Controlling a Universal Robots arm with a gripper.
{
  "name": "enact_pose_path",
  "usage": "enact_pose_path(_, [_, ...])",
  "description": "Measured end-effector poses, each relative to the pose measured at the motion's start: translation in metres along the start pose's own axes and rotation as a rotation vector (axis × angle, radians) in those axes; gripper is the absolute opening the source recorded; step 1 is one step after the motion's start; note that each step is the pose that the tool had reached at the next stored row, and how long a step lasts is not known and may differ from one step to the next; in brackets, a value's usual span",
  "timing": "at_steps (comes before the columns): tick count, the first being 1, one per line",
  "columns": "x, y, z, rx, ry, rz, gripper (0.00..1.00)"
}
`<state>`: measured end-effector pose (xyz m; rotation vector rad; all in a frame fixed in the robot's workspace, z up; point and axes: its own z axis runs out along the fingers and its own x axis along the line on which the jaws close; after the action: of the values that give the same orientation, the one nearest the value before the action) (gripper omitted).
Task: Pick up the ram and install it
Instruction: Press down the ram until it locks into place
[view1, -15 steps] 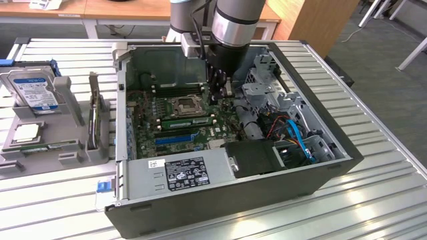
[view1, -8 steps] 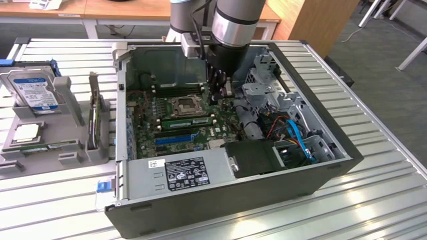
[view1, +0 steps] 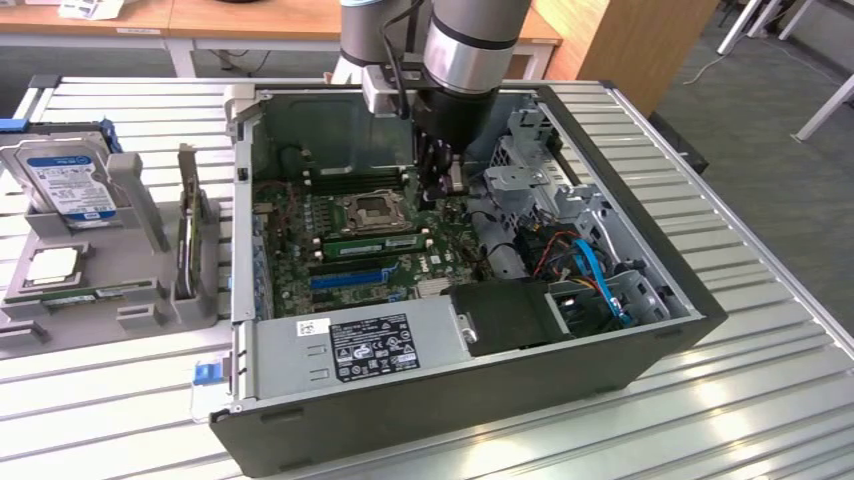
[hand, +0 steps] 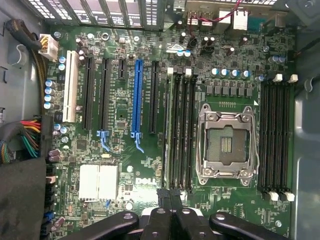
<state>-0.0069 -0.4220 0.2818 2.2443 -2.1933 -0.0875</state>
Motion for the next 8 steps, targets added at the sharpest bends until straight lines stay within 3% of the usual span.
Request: enact_pose_path(8, [0.0001,-0.0017,0.0006,0.0000,-0.0027,0.000,0.10])
